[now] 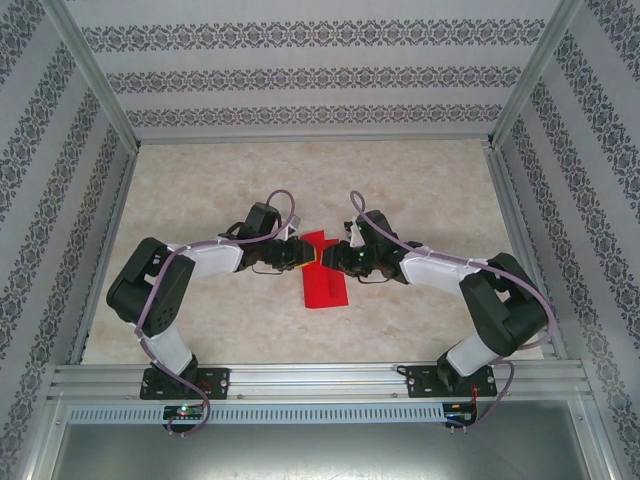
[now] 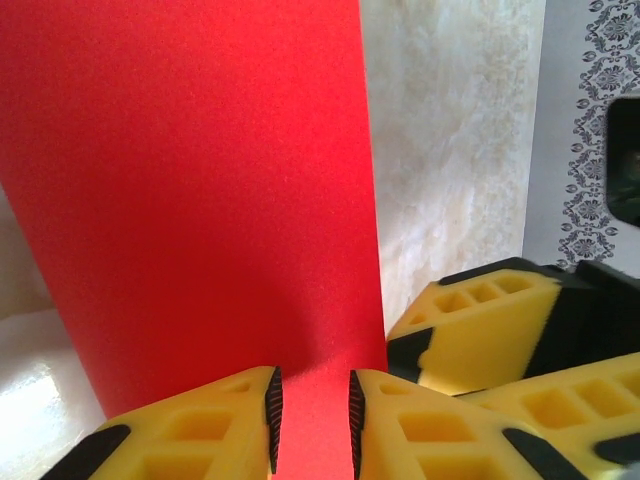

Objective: Fold a paper plane with a square sheet of paper (fold left side to right side)
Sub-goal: First fold in half a square sheet of paper at the center of the table.

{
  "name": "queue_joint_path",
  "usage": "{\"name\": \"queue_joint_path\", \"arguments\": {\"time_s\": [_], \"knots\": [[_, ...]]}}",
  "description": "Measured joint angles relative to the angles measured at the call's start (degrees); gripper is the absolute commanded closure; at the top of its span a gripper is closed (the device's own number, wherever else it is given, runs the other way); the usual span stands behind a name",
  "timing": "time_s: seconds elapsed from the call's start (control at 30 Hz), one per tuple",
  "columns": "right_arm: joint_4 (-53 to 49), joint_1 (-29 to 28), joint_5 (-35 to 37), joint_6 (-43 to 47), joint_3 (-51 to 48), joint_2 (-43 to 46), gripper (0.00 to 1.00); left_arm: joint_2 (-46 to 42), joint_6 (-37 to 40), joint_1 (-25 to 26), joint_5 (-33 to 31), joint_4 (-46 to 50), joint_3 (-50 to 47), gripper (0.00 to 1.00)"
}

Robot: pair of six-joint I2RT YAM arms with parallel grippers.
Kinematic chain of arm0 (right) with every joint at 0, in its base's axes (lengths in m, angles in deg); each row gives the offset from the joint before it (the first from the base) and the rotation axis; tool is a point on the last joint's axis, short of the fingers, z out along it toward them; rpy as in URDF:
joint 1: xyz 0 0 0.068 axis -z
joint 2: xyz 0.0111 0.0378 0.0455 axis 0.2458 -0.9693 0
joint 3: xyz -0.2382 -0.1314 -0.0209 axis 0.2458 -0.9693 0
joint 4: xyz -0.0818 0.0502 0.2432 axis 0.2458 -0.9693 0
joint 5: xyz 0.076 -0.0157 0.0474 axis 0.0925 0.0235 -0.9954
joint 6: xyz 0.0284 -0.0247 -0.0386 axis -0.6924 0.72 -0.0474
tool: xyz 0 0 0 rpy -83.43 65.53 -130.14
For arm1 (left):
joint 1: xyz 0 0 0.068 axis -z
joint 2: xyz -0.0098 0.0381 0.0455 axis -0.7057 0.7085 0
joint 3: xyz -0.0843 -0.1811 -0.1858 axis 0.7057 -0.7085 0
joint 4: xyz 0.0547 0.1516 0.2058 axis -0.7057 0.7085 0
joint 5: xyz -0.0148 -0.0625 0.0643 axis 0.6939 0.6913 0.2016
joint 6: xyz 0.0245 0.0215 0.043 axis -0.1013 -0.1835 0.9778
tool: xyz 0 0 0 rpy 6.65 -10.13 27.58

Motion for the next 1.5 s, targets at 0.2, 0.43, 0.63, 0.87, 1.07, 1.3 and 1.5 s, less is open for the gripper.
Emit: {"name": "queue_joint_path", "arguments": {"time_s": [0.2, 0.43, 0.63, 0.87, 1.07, 1.3, 1.5], "knots": [[0.04, 0.00, -0.63, -0.48, 0.00, -1.66, 0.84, 0.00, 0.00, 0.02, 0.00, 0.00, 0.00, 0.73], [-1.31, 0.02, -0.28, 0.59, 0.94, -1.75, 1.00, -0.39, 1.49, 0.37, -1.51, 1.36, 0.02, 0.62], [-7.96, 0.02, 4.26, 4.46, 3.96, -1.79, 1.00, -5.97, 4.52, 0.37, -6.84, 7.89, 0.02, 0.49], [-13.77, 0.02, 9.31, 7.28, 4.96, -3.17, 1.00, -7.37, 5.68, 0.52, -11.43, 12.98, 0.02, 0.44], [-15.65, 0.02, 11.30, 8.00, 4.96, -4.48, 1.00, -2.51, 5.51, 2.60, -12.11, 13.27, 0.44, 0.44], [-15.98, 0.02, 12.33, 8.07, 4.96, -4.50, 1.00, 2.12, 4.90, 4.48, -13.20, 13.77, 3.98, 0.51], [-16.00, 0.02, 12.39, 8.31, 4.96, -4.50, 0.86, 4.37, 4.76, 5.27, -14.47, 14.62, 6.10, 0.57]]}}
